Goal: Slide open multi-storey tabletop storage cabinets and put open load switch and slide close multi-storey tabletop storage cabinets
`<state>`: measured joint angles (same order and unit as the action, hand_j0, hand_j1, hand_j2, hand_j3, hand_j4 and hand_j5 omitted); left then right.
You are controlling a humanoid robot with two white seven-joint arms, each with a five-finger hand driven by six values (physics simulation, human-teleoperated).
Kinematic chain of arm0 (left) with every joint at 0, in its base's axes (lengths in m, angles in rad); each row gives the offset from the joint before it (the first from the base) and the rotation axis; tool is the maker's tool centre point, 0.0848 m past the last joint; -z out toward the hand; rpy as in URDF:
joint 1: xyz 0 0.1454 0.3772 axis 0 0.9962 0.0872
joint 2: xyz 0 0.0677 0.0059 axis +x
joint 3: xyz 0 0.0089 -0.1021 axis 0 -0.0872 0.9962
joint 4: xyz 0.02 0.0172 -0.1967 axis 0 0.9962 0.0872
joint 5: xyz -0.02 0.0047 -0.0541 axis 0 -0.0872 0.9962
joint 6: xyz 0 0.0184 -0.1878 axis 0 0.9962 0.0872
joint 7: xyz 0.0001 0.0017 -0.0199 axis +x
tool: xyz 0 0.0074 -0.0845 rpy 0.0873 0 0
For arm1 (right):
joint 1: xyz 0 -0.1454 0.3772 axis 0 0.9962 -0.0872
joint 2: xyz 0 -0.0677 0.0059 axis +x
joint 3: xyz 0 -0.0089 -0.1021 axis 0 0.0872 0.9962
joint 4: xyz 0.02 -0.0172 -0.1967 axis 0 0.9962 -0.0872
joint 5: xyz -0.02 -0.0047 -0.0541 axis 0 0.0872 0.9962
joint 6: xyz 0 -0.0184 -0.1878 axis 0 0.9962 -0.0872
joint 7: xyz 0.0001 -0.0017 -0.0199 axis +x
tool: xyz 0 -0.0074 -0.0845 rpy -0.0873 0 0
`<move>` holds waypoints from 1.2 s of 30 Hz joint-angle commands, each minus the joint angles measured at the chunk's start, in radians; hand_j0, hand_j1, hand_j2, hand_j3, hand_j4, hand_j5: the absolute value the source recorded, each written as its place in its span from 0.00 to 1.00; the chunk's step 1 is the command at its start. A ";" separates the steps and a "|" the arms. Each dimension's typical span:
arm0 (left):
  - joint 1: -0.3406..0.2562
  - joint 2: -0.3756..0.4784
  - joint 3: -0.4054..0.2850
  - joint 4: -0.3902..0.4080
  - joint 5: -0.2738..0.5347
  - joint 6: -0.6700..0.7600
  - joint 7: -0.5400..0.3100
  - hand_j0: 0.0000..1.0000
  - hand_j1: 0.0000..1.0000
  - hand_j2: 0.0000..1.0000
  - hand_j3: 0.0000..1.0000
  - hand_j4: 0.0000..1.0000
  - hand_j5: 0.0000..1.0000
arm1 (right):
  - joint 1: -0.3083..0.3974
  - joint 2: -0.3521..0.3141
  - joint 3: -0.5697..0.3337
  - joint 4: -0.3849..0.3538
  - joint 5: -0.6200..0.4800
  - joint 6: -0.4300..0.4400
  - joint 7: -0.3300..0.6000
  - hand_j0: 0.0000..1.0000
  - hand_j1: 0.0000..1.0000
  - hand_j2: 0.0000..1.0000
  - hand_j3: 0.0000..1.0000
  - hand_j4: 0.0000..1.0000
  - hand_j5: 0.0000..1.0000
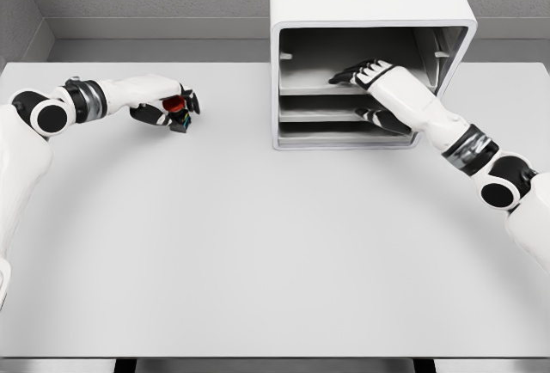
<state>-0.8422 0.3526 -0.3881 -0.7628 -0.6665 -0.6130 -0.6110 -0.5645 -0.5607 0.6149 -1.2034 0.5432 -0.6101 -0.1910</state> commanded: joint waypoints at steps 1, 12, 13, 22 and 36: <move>0.000 0.000 0.002 -0.001 0.007 0.002 0.000 0.42 0.42 0.42 0.42 0.42 0.42 | 0.000 -0.001 0.002 0.013 -0.005 -0.001 -0.001 0.77 0.77 0.77 0.77 0.77 0.77; -0.003 0.009 0.006 -0.018 0.021 0.002 0.000 0.30 0.30 0.30 0.30 0.30 0.30 | 0.026 -0.022 0.006 -0.048 -0.005 -0.001 -0.001 0.79 0.79 0.79 0.79 0.79 0.79; -0.003 0.009 0.011 -0.018 0.022 0.002 0.000 0.30 0.30 0.30 0.30 0.30 0.30 | 0.032 -0.024 0.006 -0.048 -0.005 -0.001 -0.001 0.79 0.79 0.79 0.79 0.79 0.79; 0.006 0.016 0.015 -0.121 0.036 0.002 0.000 0.30 0.30 0.30 0.30 0.30 0.30 | 0.090 -0.114 -0.004 -0.160 -0.008 -0.001 -0.005 0.79 0.79 0.79 0.79 0.79 0.79; 0.083 0.092 0.015 -0.296 0.145 0.002 0.000 0.31 0.31 0.31 0.31 0.31 0.31 | 0.167 -0.194 -0.047 -0.249 -0.009 -0.001 -0.010 0.79 0.79 0.79 0.79 0.79 0.79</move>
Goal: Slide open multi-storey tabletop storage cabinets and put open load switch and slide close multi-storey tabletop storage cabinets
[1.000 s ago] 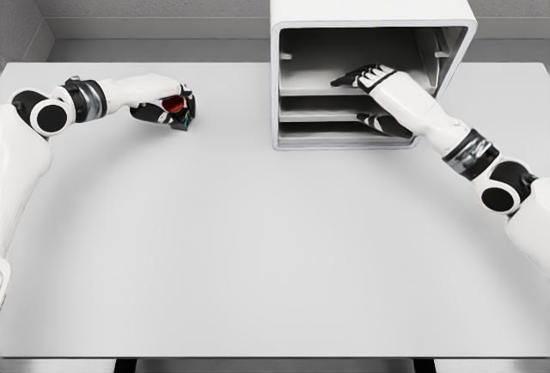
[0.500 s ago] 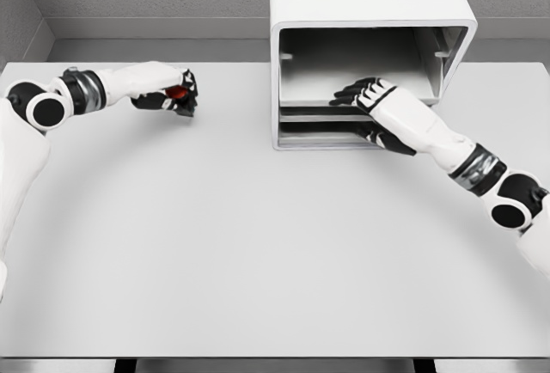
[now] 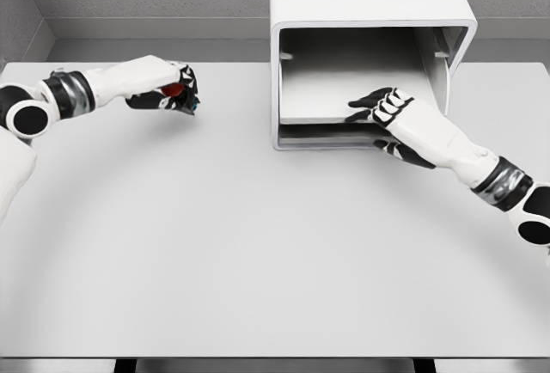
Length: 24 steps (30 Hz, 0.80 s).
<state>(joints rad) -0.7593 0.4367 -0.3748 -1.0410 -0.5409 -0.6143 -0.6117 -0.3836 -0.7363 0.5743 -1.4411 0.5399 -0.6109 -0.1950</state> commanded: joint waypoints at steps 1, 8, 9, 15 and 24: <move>0.000 0.008 0.002 -0.022 0.021 0.003 0.001 0.31 0.31 0.31 0.31 0.31 0.31 | 0.006 -0.018 -0.031 -0.019 -0.006 0.000 -0.006 0.79 0.79 0.79 0.79 0.79 0.79; 0.037 0.043 0.002 -0.091 0.056 0.003 0.001 0.31 0.31 0.31 0.31 0.31 0.31 | 0.060 -0.060 -0.073 -0.090 -0.021 0.000 -0.006 0.80 0.80 0.80 0.80 0.80 0.80; 0.037 0.043 0.002 -0.099 0.056 0.003 0.001 0.31 0.31 0.31 0.31 0.31 0.31 | 0.071 -0.069 -0.077 -0.099 -0.021 0.000 -0.006 0.80 0.80 0.80 0.80 0.80 0.80; 0.075 0.066 0.005 -0.162 0.085 0.003 0.001 0.31 0.31 0.31 0.31 0.31 0.31 | 0.127 -0.089 -0.126 -0.136 -0.024 0.000 -0.004 0.81 0.81 0.81 0.81 0.81 0.81; 0.121 0.086 0.022 -0.243 0.105 0.003 0.001 0.31 0.31 0.31 0.31 0.31 0.31 | 0.213 -0.115 -0.192 -0.196 -0.024 0.000 -0.006 0.82 0.82 0.82 0.82 0.82 0.82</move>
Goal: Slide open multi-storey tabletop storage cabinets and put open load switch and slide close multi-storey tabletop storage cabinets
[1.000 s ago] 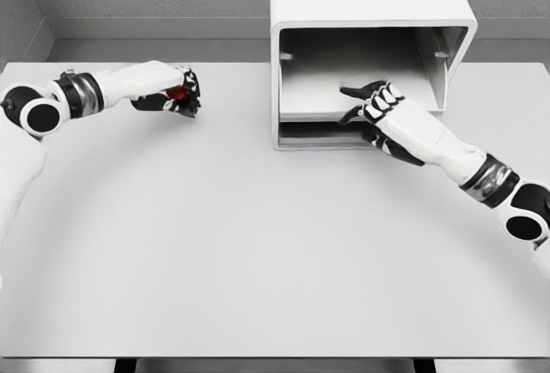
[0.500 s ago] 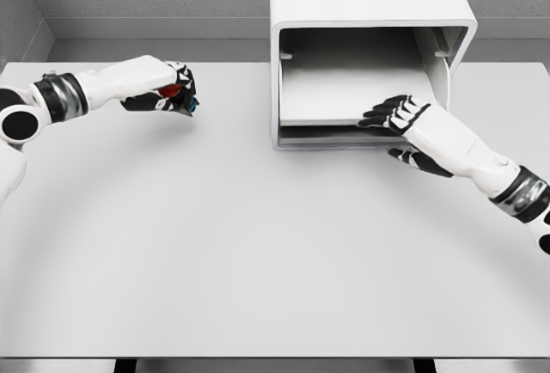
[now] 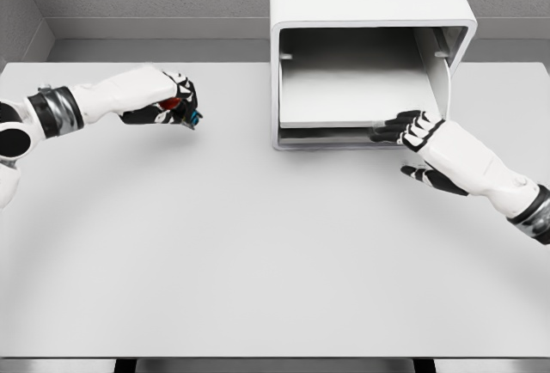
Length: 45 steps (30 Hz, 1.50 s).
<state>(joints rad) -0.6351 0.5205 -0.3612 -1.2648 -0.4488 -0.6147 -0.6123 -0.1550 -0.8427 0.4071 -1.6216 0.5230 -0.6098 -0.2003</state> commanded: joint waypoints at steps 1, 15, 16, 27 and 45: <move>0.000 0.003 0.014 -0.031 0.013 0.004 0.001 0.31 0.31 0.31 0.31 0.31 0.31 | 0.002 -0.010 -0.044 -0.035 -0.008 -0.001 -0.001 0.82 0.82 0.82 0.82 0.82 0.82; 0.044 0.021 0.038 -0.120 0.025 0.004 0.001 0.31 0.31 0.31 0.31 0.31 0.31 | 0.189 -0.055 -0.290 -0.141 -0.011 -0.001 0.001 0.80 0.80 0.80 0.80 0.80 0.80; 0.044 0.021 0.038 -0.120 0.025 0.004 0.001 0.31 0.31 0.31 0.31 0.31 0.31 | 0.221 -0.055 -0.343 -0.141 -0.011 -0.001 0.002 0.80 0.80 0.80 0.80 0.80 0.80; 0.044 0.018 0.038 -0.139 0.027 0.004 0.001 0.31 0.31 0.31 0.31 0.31 0.31 | 0.298 -0.053 -0.439 -0.107 -0.005 -0.001 0.010 0.79 0.79 0.79 0.79 0.79 0.79; 0.143 -0.008 0.071 -0.378 0.041 0.004 0.001 0.31 0.31 0.31 0.31 0.31 0.31 | 0.273 -0.032 -0.399 -0.106 -0.003 -0.001 0.010 0.77 0.77 0.77 0.77 0.77 0.77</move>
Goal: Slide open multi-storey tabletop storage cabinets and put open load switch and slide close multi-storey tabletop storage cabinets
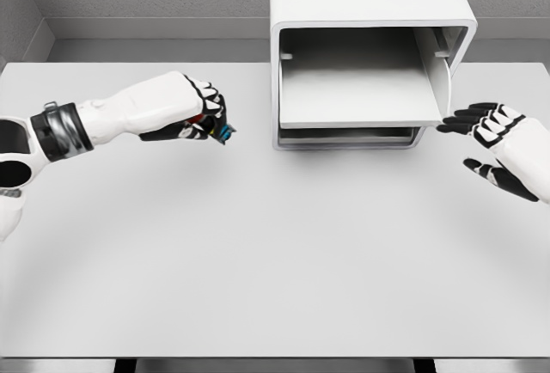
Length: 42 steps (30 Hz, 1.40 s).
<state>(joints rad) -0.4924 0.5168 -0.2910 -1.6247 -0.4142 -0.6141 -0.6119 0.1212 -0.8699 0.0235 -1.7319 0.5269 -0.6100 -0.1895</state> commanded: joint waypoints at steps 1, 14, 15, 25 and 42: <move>0.000 -0.006 0.001 -0.024 0.008 0.003 0.001 0.31 0.31 0.31 0.31 0.31 0.31 | 0.003 -0.004 -0.020 0.015 -0.007 -0.001 -0.001 0.76 0.76 0.76 0.76 0.76 0.76; -0.005 -0.095 0.001 -0.087 0.006 0.003 0.001 0.31 0.31 0.31 0.31 0.31 0.31 | 0.005 -0.004 -0.033 0.072 -0.005 -0.001 -0.002 0.76 0.76 0.76 0.76 0.76 0.76; -0.006 -0.096 0.001 -0.090 0.006 0.003 0.001 0.31 0.31 0.31 0.31 0.31 0.31 | 0.005 -0.004 -0.033 0.075 -0.007 -0.001 -0.002 0.76 0.76 0.76 0.76 0.76 0.76; -0.014 -0.150 0.003 -0.136 -0.006 0.003 0.001 0.30 0.30 0.30 0.30 0.30 0.30 | 0.029 -0.004 -0.033 0.078 -0.008 -0.001 -0.011 0.77 0.77 0.77 0.77 0.77 0.77; -0.032 -0.366 0.044 -0.100 -0.118 0.003 0.001 0.30 0.30 0.30 0.30 0.30 0.30 | 0.161 0.042 -0.077 0.132 -0.002 -0.001 -0.007 0.81 0.81 0.81 0.81 0.81 0.81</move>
<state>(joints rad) -0.5261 0.1794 -0.2514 -1.7318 -0.5075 -0.6139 -0.6119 0.2823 -0.8367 -0.0524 -1.6020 0.5306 -0.6100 -0.1966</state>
